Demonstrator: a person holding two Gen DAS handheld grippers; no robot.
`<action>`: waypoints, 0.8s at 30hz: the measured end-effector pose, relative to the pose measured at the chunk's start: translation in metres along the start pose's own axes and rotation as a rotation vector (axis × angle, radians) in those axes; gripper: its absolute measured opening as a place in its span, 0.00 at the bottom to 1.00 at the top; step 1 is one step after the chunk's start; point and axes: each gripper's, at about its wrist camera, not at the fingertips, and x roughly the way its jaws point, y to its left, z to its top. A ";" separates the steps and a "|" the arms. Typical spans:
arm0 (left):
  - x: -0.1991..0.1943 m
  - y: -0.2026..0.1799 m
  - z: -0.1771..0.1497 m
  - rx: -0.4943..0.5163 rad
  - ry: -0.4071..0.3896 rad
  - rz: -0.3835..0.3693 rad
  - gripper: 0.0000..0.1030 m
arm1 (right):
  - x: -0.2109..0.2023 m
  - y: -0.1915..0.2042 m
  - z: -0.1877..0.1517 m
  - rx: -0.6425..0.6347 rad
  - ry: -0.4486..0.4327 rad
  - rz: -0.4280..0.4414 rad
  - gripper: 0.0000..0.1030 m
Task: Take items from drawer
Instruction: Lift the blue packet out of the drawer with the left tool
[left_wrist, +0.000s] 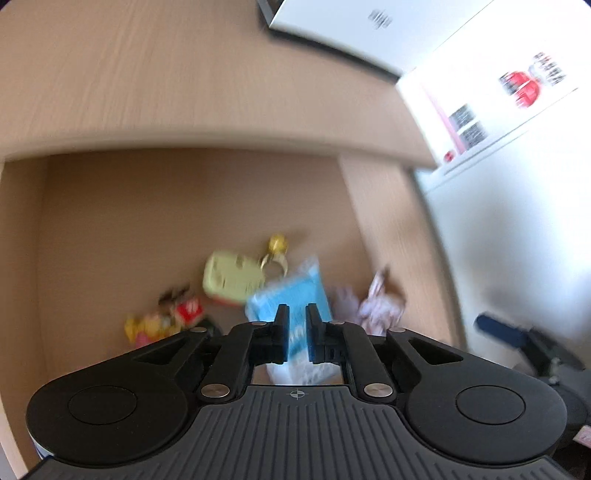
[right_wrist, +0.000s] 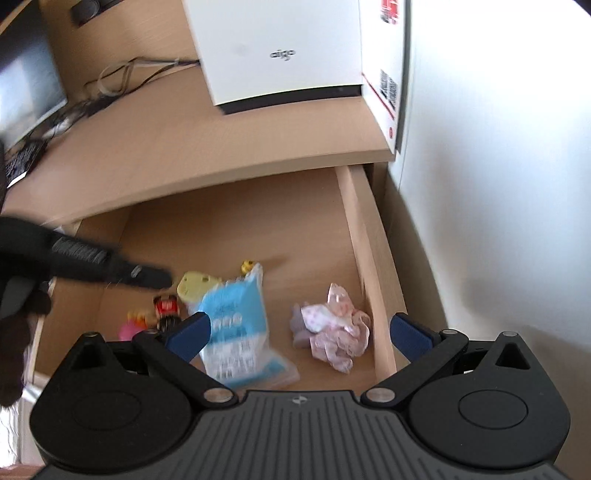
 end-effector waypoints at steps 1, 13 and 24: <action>0.004 0.000 -0.003 0.000 0.021 0.007 0.17 | -0.001 0.000 0.002 0.001 -0.003 -0.004 1.00; 0.066 -0.012 -0.022 -0.059 0.035 0.054 0.40 | -0.011 0.015 -0.020 -0.113 0.018 -0.049 1.00; 0.123 -0.067 -0.008 0.129 0.132 0.137 0.66 | -0.015 0.014 -0.037 -0.150 0.036 -0.089 1.00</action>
